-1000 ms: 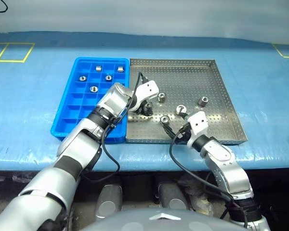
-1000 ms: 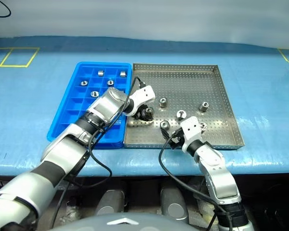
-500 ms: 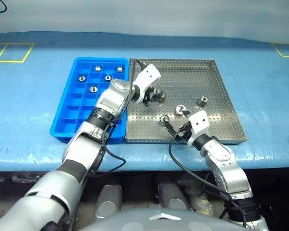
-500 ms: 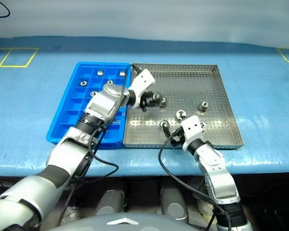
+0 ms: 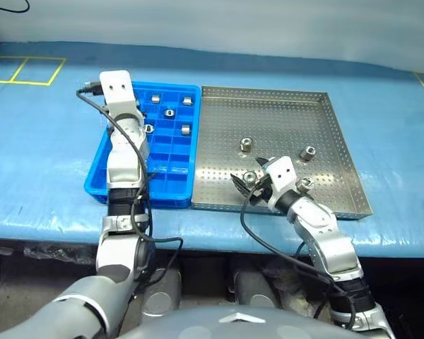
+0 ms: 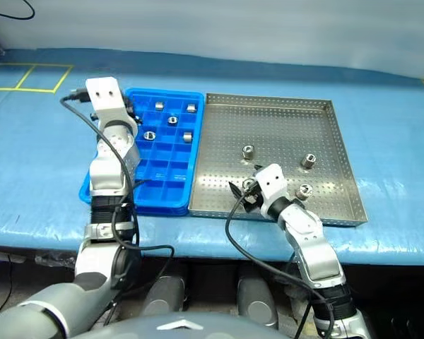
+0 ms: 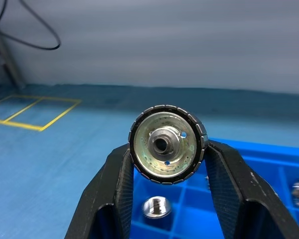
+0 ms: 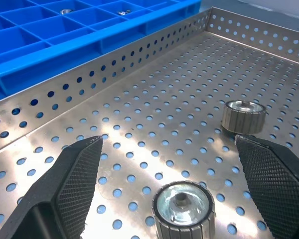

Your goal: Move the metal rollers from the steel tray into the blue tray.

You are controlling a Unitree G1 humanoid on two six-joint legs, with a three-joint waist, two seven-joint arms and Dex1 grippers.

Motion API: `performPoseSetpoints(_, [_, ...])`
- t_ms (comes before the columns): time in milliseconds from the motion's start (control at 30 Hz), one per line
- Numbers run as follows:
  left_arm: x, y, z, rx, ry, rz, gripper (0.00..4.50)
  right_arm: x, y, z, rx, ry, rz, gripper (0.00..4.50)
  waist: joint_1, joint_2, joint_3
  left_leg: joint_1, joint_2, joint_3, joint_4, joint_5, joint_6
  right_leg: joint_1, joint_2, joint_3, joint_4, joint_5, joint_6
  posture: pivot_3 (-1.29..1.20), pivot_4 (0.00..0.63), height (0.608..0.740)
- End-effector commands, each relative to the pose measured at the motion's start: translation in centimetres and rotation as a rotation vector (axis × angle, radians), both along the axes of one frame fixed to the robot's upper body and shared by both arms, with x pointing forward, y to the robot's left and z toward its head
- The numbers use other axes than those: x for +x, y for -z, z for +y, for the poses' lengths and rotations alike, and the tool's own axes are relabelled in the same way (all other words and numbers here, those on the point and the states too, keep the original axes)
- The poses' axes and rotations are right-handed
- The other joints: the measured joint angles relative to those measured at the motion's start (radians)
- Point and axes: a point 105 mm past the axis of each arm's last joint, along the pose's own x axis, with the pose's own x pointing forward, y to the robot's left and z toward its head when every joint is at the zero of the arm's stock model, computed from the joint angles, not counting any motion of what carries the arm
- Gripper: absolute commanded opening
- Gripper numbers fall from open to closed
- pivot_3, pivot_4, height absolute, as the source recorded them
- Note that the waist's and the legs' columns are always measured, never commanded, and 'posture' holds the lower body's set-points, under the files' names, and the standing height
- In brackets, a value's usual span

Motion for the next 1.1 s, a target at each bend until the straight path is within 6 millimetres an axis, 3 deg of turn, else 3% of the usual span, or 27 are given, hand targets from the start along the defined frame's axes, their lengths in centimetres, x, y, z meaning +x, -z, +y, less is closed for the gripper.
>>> performPoseSetpoints(33, [-0.9,-1.3,0.3,0.009,-0.022,-0.049,1.84,0.1,-0.7,-0.1,-0.008,-0.009,-0.028,4.50,0.008,0.000,0.000,0.000,0.000,0.000,0.000,0.000,0.000,0.000,0.000,0.000,0.000,0.000,0.000,0.13,0.150,0.740])
performPoseSetpoints(367, [-3.3,4.5,1.3,-0.022,-0.090,0.141,1.84,0.1,-0.1,-0.2,-0.035,-0.003,-0.019,4.50,0.004,0.000,0.000,0.001,0.001,0.000,0.000,0.000,-0.001,0.000,0.001,0.000,0.001,0.000,0.000,0.12,0.150,0.740])
performPoseSetpoints(500, [-3.3,5.5,1.5,-0.051,-0.071,0.181,1.84,0.2,-0.3,-0.2,-0.039,-0.008,-0.024,4.50,0.005,0.000,0.000,0.001,0.001,0.000,0.001,0.000,-0.001,0.000,0.001,0.000,0.001,0.000,-0.001,0.14,0.150,0.740])
performPoseSetpoints(633, [-2.8,5.1,1.2,-0.056,-0.005,0.166,3.24,0.3,-0.5,-0.2,-0.036,-0.007,-0.032,4.50,0.004,0.000,0.000,0.001,0.001,0.000,0.001,0.000,-0.001,0.000,0.001,0.000,0.001,0.000,-0.001,0.13,0.150,0.740])
performPoseSetpoints(767, [-2.4,1.3,-2.1,-0.039,0.267,-0.041,4.47,0.4,-0.9,-0.3,-0.001,0.013,-0.052,4.50,0.003,0.000,0.000,0.001,0.001,0.000,0.001,0.000,-0.001,0.000,0.001,0.000,0.001,-0.001,-0.001,0.13,0.150,0.740])
performPoseSetpoints(867, [-2.9,-1.2,-4.9,-0.082,0.467,-0.173,4.47,0.6,-1.9,-0.5,0.067,0.040,-0.071,4.50,0.006,0.000,0.000,0.000,0.001,0.000,0.001,0.000,-0.001,0.000,0.000,0.000,0.001,-0.003,-0.005,0.12,0.150,0.740])
performPoseSetpoints(933, [-3.4,-2.7,-8.7,-0.028,0.699,-0.225,4.47,1.1,-2.1,-1.2,0.102,0.089,-0.065,4.50,0.007,0.000,0.000,0.001,0.000,0.000,0.001,0.000,-0.001,0.001,0.000,0.000,0.000,-0.003,-0.005,0.13,0.150,0.740])
performPoseSetpoints(1000, [-4.2,-3.3,-12.1,0.054,0.908,-0.235,4.47,1.6,-2.1,-2.0,0.092,0.139,-0.069,4.50,0.008,0.000,0.000,0.001,0.000,0.000,0.001,0.000,-0.001,0.001,0.000,0.000,0.001,-0.003,-0.006,0.12,0.150,0.740])
performPoseSetpoints(1100, [-4.4,-3.8,-15.1,0.077,1.068,-0.232,4.47,1.9,-2.3,-2.9,0.105,0.187,-0.070,4.50,0.008,0.000,0.000,0.001,0.000,0.001,0.002,0.001,0.000,0.001,0.000,0.000,0.001,-0.003,-0.006,0.11,0.150,0.740])
